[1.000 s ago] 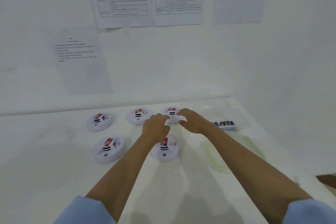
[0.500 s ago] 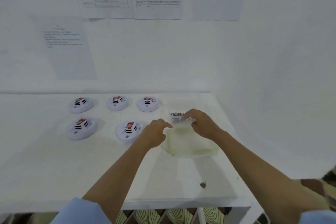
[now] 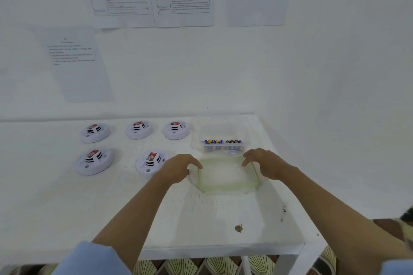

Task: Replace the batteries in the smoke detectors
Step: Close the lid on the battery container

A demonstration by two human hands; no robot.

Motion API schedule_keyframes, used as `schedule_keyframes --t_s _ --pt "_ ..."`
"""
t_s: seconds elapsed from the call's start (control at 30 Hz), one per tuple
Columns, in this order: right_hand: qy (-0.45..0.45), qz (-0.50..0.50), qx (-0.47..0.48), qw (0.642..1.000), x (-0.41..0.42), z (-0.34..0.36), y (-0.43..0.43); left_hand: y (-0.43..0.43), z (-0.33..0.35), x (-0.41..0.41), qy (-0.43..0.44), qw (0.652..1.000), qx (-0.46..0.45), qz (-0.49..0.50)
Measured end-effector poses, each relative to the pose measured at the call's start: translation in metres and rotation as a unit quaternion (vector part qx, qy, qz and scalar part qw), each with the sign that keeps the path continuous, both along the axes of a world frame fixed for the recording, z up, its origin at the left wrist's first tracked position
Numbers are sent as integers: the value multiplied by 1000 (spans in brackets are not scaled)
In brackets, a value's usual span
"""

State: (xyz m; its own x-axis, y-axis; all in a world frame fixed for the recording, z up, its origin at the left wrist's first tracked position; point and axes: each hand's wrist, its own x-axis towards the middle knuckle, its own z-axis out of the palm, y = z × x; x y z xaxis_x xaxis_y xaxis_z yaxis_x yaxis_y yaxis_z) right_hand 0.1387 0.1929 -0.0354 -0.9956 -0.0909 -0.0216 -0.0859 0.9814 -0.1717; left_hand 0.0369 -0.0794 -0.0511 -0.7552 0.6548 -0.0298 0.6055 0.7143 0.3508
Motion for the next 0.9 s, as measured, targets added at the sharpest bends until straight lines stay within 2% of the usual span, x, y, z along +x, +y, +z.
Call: schedule_keyframes --t_s 0.37,0.63,0.77,0.9 --pt "-85 -3 -65 994 -9 2 28 -5 -2 -10 -48 996 78 -24" --pt "-106 -14 -139 985 -14 -5 38 -6 -1 -11 -64 992 106 -19" --pt "-112 -6 -141 984 -17 -4 40 -7 -1 -8 -64 990 125 -28" --pt "-126 3 -136 983 -16 1 41 -6 2 -4 -74 979 184 -35"
